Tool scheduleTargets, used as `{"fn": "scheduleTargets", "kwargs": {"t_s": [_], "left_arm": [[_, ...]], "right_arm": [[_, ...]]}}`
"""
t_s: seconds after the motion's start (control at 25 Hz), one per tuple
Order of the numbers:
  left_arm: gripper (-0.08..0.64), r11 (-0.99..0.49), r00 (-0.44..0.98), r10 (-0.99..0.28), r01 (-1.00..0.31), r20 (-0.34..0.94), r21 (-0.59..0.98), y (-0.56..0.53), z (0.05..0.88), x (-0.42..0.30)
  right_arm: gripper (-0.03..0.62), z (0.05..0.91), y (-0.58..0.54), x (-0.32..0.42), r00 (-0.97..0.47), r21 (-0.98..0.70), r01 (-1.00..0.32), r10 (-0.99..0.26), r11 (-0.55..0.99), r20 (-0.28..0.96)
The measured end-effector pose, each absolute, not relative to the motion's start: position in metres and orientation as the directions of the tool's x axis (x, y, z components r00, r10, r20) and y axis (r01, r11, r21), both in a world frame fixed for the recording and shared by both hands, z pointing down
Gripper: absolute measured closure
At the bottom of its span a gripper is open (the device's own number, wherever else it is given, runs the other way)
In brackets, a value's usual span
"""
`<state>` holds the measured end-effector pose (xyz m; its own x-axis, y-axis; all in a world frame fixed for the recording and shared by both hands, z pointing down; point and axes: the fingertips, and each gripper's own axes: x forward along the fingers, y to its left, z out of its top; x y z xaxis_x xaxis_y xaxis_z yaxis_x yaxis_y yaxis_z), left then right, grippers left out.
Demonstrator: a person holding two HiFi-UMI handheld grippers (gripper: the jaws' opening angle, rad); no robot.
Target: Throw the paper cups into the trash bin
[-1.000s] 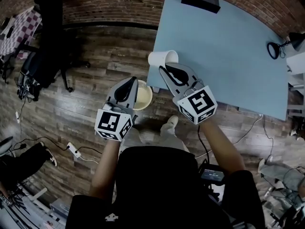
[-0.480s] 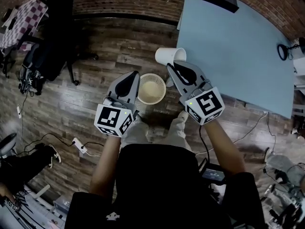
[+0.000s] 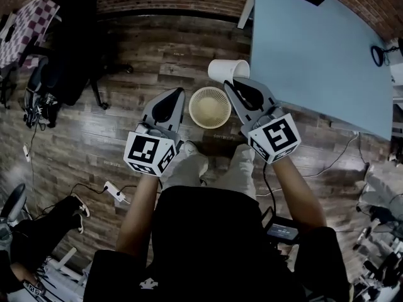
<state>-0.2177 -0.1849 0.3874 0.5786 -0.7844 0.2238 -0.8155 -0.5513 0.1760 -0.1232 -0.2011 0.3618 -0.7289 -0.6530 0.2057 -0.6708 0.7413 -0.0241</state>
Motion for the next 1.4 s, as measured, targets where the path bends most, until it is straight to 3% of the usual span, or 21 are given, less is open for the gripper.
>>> {"fn": "scheduleTargets", "kwargs": {"t_s": [0.44,1.0,1.4], "left_arm": [[0.56,-0.578,0.615,-0.749,-0.788,0.246,0.21,-0.177,0.413,-0.234],[0.56,-0.524,0.574,-0.769,-0.818,0.283,0.237,-0.157,0.439,-0.199],[0.56,-0.499,0.544,-0.773,-0.839,0.326,0.215,-0.142,0.498,-0.188]], "right_arm": [[0.571,0.389,-0.18,-0.145,-0.708,-0.036,-0.688,-0.659,0.725,0.254],[0.571,0.444,-0.154,-0.113,-0.726,-0.086,-0.653,-0.589,0.753,0.354],[0.571,0.507,-0.147,-0.099,-0.739,-0.105,-0.639,-0.572,0.762,0.356]]}}
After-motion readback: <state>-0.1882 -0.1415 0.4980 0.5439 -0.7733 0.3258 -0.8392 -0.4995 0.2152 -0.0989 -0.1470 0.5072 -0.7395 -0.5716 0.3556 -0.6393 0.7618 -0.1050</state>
